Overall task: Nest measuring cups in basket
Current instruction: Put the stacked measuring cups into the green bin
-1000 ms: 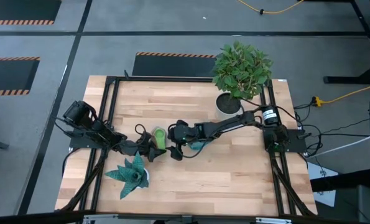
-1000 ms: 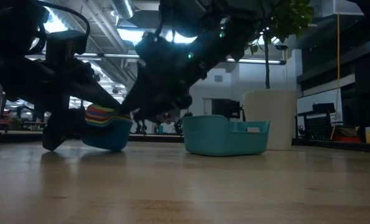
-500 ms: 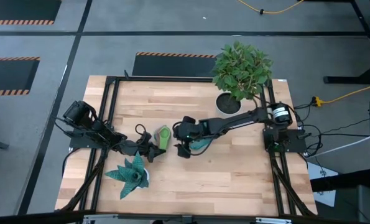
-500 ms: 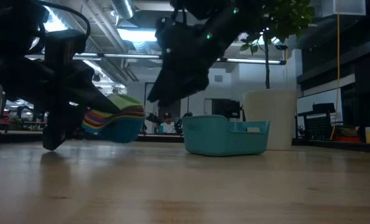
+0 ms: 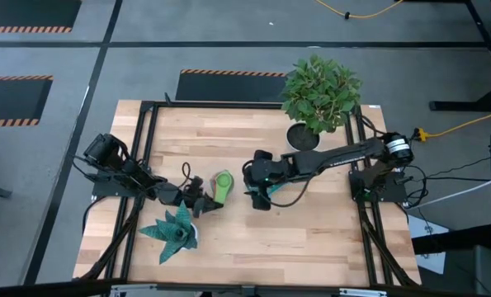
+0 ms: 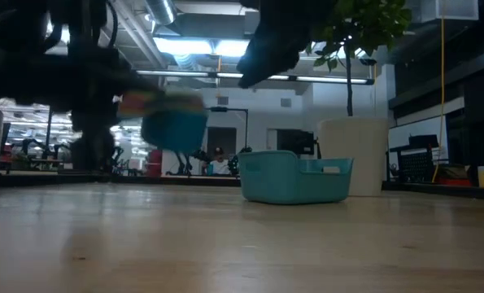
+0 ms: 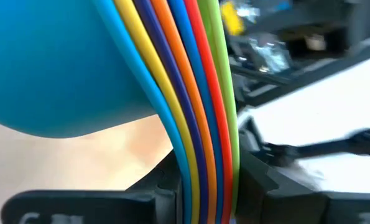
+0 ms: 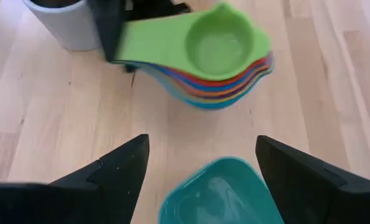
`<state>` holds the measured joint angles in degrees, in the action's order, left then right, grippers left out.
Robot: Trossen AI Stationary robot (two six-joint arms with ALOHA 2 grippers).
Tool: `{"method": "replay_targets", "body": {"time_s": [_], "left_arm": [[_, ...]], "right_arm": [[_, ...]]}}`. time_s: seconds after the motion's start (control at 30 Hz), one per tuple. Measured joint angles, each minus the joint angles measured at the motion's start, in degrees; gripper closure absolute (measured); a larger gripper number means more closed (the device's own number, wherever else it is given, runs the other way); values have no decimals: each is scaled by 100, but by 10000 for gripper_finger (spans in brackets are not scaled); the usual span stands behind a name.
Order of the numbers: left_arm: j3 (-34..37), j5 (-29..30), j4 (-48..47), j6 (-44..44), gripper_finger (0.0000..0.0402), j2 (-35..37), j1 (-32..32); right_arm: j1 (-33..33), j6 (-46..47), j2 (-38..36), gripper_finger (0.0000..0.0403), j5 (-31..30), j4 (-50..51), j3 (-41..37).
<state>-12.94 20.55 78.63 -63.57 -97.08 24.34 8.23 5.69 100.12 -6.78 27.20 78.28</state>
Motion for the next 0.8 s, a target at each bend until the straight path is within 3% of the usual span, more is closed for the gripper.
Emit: {"method": "replay_targets", "body": {"time_s": [0.27,0.47,0.67,0.8], "left_arm": [[-1014,-1362,-131,577,323,2,-380],[-1597,-2457,-814,686,322,6,-902],[-1743,-2941,-1282,676,322,4,-1353],[-1807,-3130,-1436,706,322,4,-1581]], "right_arm": [[33,-20,-188,103,-186,670,0],[83,-22,-489,103,-173,1204,-2],[249,21,-966,103,-882,1588,4],[271,7,-1130,103,-942,1812,7]]}}
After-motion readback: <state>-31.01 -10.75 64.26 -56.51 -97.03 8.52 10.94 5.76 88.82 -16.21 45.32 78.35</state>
